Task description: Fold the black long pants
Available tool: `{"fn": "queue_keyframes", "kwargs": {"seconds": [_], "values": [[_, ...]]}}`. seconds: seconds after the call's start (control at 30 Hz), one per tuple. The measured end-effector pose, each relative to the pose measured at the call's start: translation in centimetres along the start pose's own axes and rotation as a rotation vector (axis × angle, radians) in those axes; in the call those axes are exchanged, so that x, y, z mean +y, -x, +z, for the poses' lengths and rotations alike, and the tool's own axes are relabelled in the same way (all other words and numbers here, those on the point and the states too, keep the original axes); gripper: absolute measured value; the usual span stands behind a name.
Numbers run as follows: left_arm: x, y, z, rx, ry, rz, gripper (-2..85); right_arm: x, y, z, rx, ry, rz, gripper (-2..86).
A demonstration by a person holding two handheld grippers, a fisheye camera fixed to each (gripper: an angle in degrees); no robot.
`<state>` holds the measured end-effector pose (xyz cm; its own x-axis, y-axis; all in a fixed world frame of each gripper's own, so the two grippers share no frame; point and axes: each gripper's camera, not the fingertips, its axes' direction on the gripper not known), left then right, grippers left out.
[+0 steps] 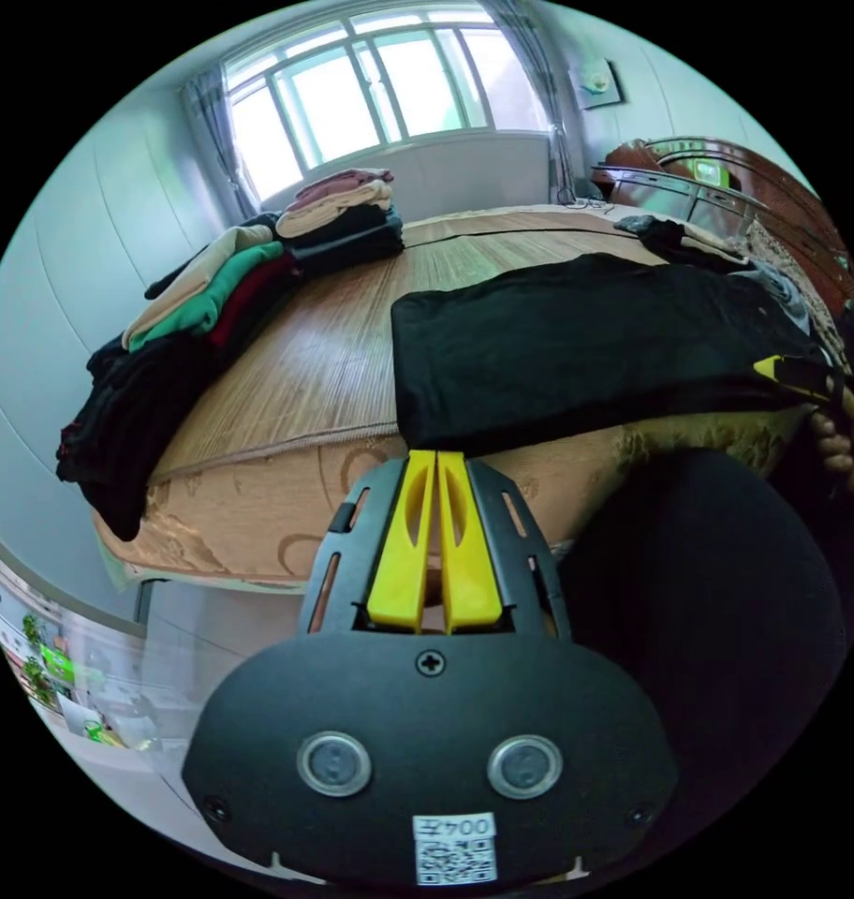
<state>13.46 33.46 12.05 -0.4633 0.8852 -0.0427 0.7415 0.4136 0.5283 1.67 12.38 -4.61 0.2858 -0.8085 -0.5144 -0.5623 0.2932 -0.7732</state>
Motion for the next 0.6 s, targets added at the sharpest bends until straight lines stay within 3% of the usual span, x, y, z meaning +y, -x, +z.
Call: {"fn": "queue_keyframes", "kwargs": {"seconds": [0.2, 0.37, 0.47, 0.6], "values": [[0.4, 4.0, -3.7, 0.047, 0.002, -0.049, 1.1, -0.3, 1.2, -0.8, 0.036, -0.106, -0.064, -0.7], [-0.8, 8.5, -5.4, 0.07, -0.096, -0.27, 2.6, -1.7, -1.5, 2.5, 0.009, -0.043, 0.003, -0.8], [-1.7, 12.7, -4.0, 0.204, -0.074, -0.469, 5.8, -2.4, -2.7, 3.0, -0.038, -0.041, 0.02, -0.8], [1.3, 19.0, -0.7, 0.544, -0.08, -0.867, 12.6, -3.1, -3.4, 3.6, -0.053, -0.05, 0.026, -0.8]]}}
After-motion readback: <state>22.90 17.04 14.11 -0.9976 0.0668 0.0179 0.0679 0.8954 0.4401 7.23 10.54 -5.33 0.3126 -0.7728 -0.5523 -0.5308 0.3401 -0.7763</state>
